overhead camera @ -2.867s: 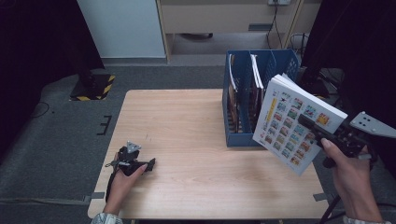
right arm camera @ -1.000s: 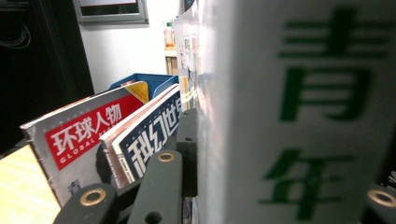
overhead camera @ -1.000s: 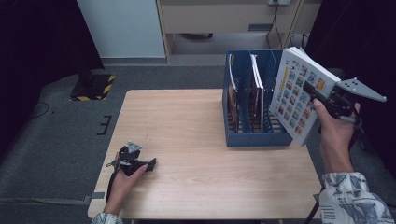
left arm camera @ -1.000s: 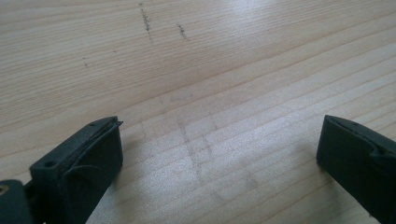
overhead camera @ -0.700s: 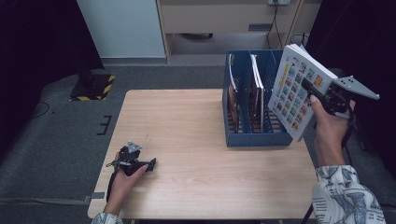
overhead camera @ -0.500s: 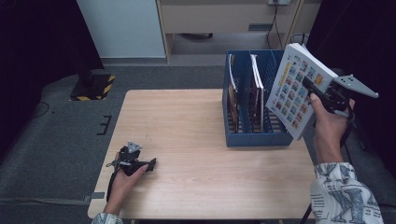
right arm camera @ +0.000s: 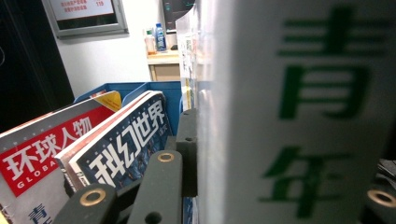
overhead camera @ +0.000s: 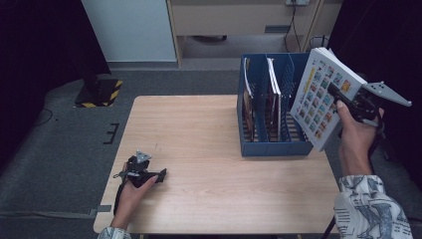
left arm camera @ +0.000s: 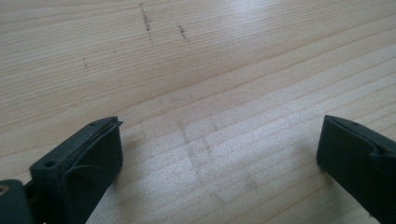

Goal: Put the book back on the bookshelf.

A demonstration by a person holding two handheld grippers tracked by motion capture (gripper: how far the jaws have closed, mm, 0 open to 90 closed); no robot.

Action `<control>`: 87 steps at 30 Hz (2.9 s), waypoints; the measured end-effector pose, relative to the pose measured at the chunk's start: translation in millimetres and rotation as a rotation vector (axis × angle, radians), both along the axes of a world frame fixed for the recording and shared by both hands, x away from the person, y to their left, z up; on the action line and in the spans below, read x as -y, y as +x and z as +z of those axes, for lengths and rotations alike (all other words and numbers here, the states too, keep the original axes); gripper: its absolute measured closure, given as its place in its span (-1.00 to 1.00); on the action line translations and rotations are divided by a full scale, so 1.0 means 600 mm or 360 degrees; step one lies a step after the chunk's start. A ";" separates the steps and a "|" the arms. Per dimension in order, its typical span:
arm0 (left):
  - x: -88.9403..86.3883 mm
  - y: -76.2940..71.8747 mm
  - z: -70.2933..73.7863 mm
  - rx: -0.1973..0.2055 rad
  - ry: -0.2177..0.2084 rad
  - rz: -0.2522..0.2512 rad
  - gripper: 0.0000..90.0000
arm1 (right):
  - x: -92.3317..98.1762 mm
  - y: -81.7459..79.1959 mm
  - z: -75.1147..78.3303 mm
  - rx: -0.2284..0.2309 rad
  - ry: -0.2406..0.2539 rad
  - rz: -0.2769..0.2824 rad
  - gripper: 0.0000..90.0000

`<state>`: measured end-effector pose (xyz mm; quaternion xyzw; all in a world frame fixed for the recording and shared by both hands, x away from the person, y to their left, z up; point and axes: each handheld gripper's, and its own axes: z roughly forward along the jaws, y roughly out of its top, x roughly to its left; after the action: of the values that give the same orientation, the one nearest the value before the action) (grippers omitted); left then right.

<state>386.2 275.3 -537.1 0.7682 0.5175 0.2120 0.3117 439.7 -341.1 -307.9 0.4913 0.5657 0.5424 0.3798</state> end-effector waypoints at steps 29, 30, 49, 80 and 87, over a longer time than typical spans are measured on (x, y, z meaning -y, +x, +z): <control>0.001 0.001 0.000 0.0001 0.0001 -0.0007 -1.00 | -0.063 0.104 -0.036 0.0021 -0.0046 -0.0083 0.64; 0.001 0.001 0.000 0.0001 0.0001 -0.0007 -1.00 | -0.064 0.106 -0.038 0.0021 -0.0047 -0.0090 0.64; 0.001 0.000 0.000 0.0001 0.0000 -0.0011 -1.00 | -0.061 0.128 -0.078 0.0016 -0.0028 -0.0121 0.64; 0.002 0.000 0.000 0.0003 0.0001 -0.0004 -1.00 | -0.060 0.139 -0.145 0.0011 -0.0062 -0.0171 0.64; 0.003 0.000 0.000 0.0004 0.0002 0.0003 -1.00 | -0.069 0.144 -0.161 0.0001 -0.0081 -0.0158 0.64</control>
<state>386.0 273.7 -537.1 0.7677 0.5176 0.2135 0.3117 526.0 -299.7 -404.3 0.5088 0.5542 0.5086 0.4187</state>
